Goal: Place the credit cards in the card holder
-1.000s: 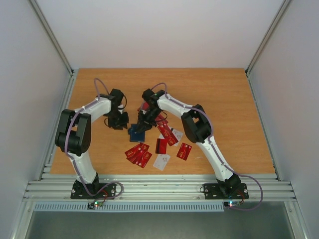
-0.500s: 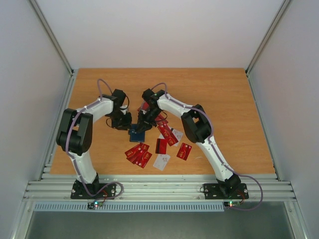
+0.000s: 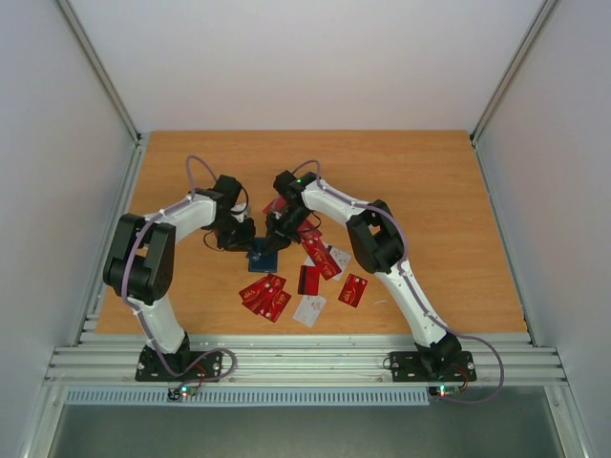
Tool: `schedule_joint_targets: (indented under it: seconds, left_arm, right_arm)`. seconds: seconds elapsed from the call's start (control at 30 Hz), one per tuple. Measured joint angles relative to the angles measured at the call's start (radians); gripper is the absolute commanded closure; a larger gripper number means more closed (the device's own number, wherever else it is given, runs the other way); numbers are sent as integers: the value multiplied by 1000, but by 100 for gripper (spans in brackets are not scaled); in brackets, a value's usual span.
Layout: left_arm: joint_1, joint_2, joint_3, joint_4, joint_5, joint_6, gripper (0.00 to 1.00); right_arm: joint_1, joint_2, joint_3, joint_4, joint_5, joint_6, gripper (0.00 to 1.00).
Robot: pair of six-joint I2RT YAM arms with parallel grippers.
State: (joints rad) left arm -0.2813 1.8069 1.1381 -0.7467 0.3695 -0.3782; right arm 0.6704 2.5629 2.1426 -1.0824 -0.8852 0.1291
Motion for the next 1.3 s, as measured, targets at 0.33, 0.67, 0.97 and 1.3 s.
schedule_joint_targets:
  seconds: [0.33,0.67,0.97,1.3]
  left_arm:
    - [-1,-60,-37,25,1,-18,61]
    - [19,-166,6,-39,-14,55,69]
    - [20,-134,-59,-49,39,148,72]
    - [27,-104,-60,-50,-18,169,77]
  right_arm:
    - [-3,5,1,-5,-2,9,99]
    - [-3,5,1,-4,-2,9,99]
    - [-3,5,1,-2,-2,11,99]
    - [-3,5,0,-2,-2,11,99]
